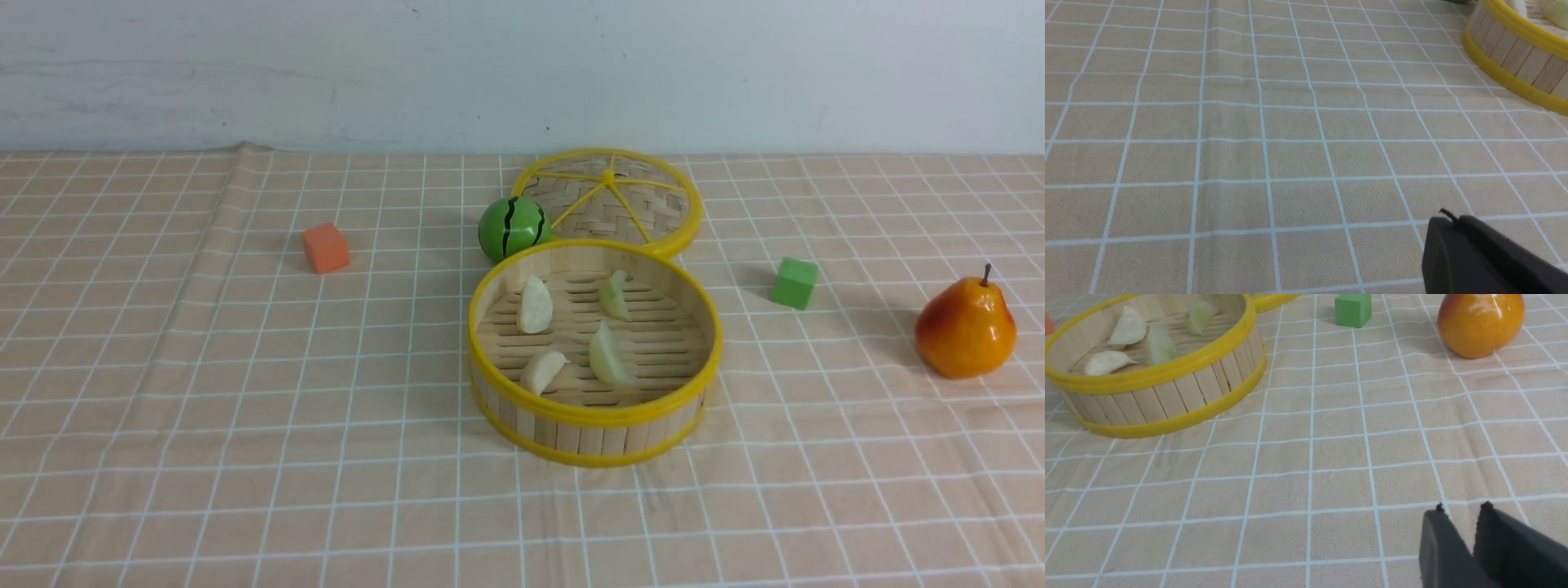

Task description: Put the dumplings into the steamer on the table with the brown tablecloth.

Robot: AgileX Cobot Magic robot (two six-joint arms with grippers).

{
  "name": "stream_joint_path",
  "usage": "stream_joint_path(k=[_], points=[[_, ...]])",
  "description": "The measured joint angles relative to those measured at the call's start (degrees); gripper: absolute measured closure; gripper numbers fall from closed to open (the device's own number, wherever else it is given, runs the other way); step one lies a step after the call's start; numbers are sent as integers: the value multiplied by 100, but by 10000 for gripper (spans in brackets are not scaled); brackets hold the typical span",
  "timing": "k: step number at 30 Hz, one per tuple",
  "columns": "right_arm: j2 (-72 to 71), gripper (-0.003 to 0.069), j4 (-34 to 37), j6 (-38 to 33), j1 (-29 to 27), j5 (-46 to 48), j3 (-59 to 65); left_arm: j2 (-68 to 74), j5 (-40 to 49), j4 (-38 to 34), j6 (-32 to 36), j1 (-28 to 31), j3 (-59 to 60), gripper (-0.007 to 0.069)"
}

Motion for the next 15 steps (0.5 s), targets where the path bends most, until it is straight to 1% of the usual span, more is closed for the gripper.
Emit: stream_joint_path(k=[15], points=[[0, 508, 0, 0, 0, 0, 0, 0, 0, 0, 0, 0, 0, 637]])
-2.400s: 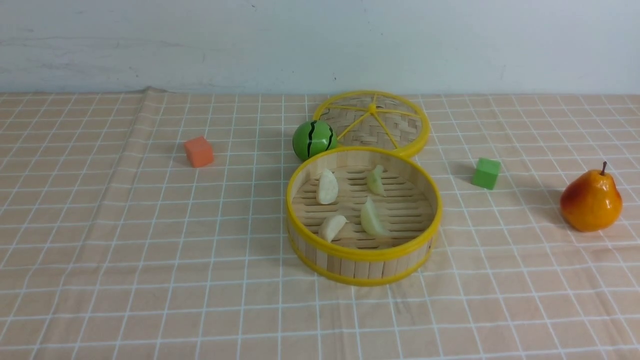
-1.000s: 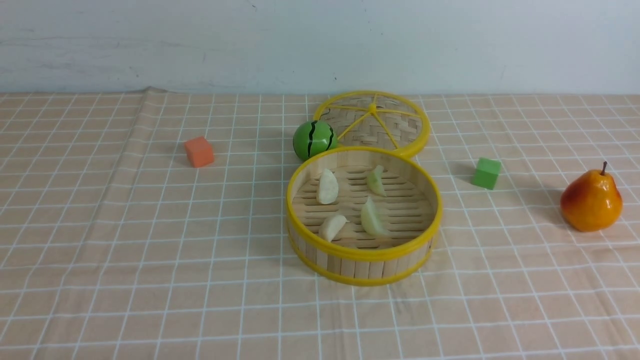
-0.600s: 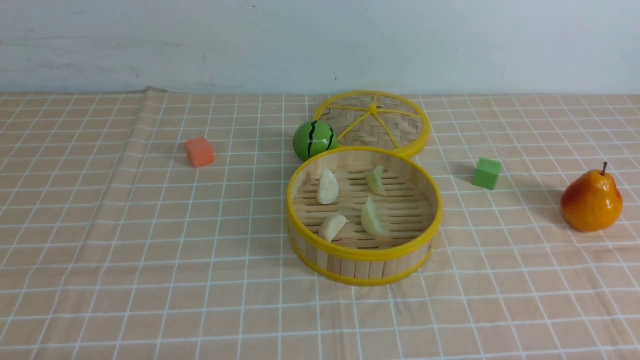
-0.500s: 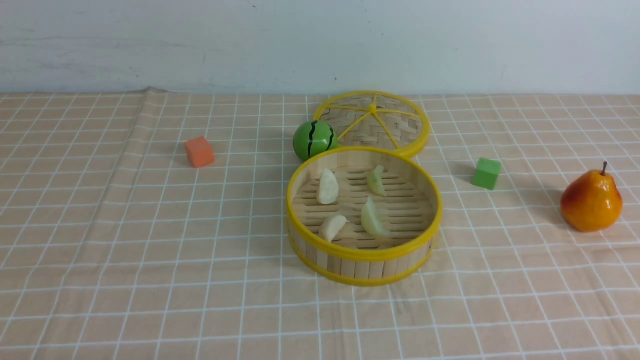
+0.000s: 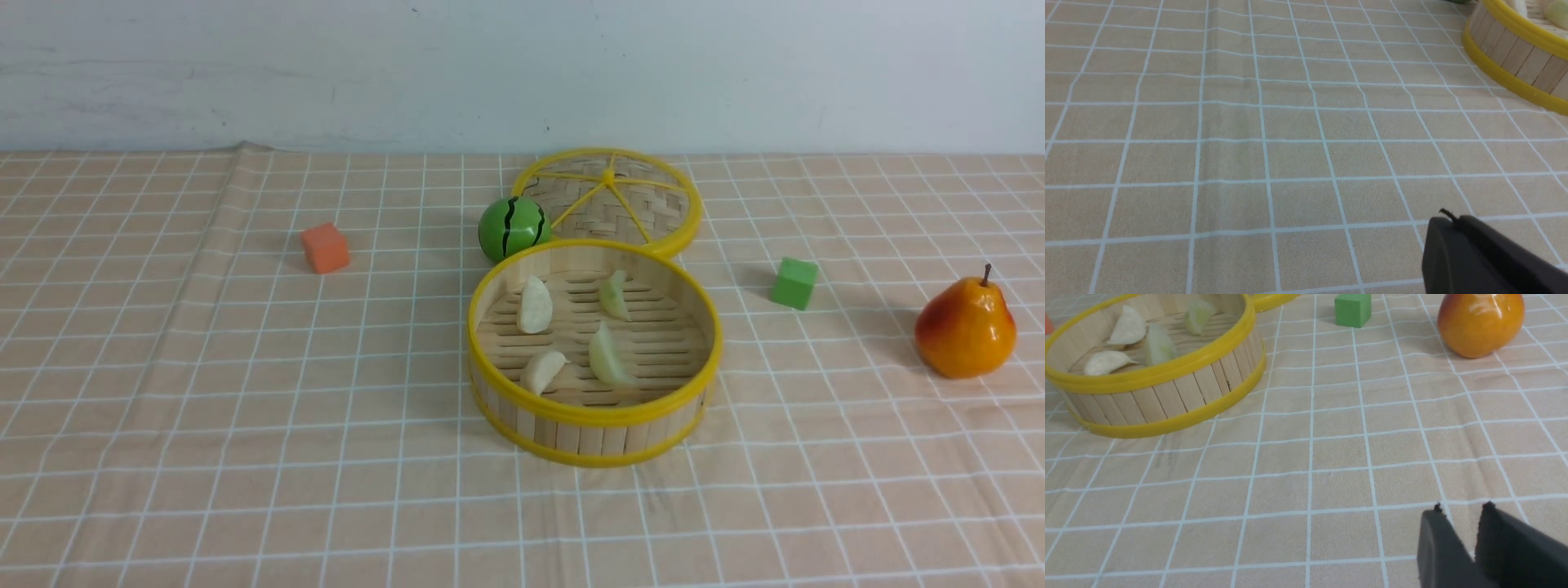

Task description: Put the dumplings into the steamer on the table with the brown tablecloth.

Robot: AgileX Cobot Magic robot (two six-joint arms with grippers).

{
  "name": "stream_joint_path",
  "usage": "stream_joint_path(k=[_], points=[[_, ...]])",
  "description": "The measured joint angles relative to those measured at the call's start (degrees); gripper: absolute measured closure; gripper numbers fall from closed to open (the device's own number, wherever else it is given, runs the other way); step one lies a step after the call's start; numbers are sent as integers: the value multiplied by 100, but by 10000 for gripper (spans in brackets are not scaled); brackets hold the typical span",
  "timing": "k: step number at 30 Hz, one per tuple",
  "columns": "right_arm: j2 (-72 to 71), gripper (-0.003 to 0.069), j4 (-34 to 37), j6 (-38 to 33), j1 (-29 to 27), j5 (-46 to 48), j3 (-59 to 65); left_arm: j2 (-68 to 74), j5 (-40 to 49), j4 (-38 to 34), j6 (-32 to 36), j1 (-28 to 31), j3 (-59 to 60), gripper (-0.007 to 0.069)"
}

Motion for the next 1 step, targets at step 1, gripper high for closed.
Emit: stream_joint_path(k=[1], points=[[0, 507, 0, 0, 0, 0, 0, 0, 0, 0, 0, 0, 0, 637]])
